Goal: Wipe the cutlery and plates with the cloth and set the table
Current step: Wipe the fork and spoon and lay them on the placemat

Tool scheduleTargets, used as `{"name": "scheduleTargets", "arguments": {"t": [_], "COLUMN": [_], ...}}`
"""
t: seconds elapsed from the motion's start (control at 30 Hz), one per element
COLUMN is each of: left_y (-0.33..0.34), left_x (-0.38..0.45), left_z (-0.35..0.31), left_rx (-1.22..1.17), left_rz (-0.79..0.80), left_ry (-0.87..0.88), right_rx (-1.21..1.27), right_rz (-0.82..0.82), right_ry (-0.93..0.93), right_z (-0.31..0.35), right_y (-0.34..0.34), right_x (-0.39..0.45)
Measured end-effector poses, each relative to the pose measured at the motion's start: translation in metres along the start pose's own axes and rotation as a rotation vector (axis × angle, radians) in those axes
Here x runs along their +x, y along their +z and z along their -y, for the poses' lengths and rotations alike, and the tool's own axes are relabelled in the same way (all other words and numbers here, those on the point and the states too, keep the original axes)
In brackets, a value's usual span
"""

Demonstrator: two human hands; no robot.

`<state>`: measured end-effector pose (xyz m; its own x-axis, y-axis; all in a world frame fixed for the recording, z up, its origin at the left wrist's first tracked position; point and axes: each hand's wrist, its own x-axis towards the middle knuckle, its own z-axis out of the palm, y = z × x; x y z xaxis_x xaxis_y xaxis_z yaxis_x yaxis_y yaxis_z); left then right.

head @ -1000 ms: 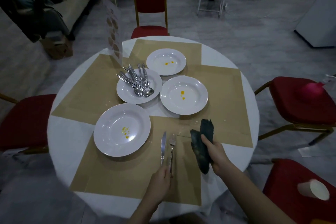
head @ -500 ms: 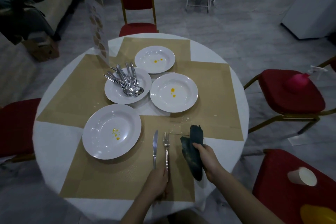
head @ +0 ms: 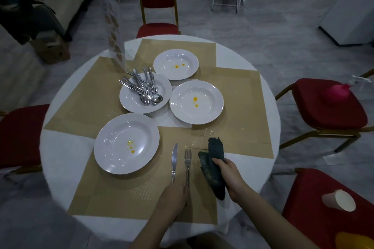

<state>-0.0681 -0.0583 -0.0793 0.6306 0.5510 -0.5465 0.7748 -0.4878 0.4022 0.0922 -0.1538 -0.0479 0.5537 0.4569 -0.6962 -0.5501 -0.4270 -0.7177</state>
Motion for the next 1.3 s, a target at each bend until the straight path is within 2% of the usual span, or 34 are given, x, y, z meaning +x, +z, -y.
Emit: {"name": "scheduleTargets", "arguments": {"t": [0.1, 0.2, 0.3, 0.57, 0.8, 1.1, 1.3], "left_y": [-0.011, -0.033, -0.059, -0.124, -0.188, -0.268, -0.281], "left_x": [-0.002, -0.003, 0.001, 0.024, 0.082, 0.221, 0.279], "left_z": [0.004, 0.011, 0.014, 0.034, 0.057, 0.080, 0.085], "left_rx": [0.023, -0.023, -0.098, -0.124, -0.074, 0.263, 0.545], "left_rz": [-0.069, -0.101, -0.181, -0.298, -0.318, -0.454, -0.447], "left_ry": [0.040, 0.023, 0.021, 0.013, 0.060, 0.274, 0.421], "right_rx": [0.027, 0.078, 0.011, -0.126, -0.223, -0.155, -0.013], "right_rz": [0.034, 0.147, 0.193, 0.190, 0.138, 0.027, -0.061], "right_ry": [-0.027, -0.068, -0.129, -0.192, -0.250, -0.187, -0.149], "right_z": [0.003, 0.011, 0.027, 0.081, 0.118, 0.131, 0.133], "right_y": [0.005, 0.018, 0.037, 0.097, 0.144, 0.180, 0.189], "right_x": [0.003, 0.006, 0.012, 0.037, 0.070, 0.102, 0.109]}}
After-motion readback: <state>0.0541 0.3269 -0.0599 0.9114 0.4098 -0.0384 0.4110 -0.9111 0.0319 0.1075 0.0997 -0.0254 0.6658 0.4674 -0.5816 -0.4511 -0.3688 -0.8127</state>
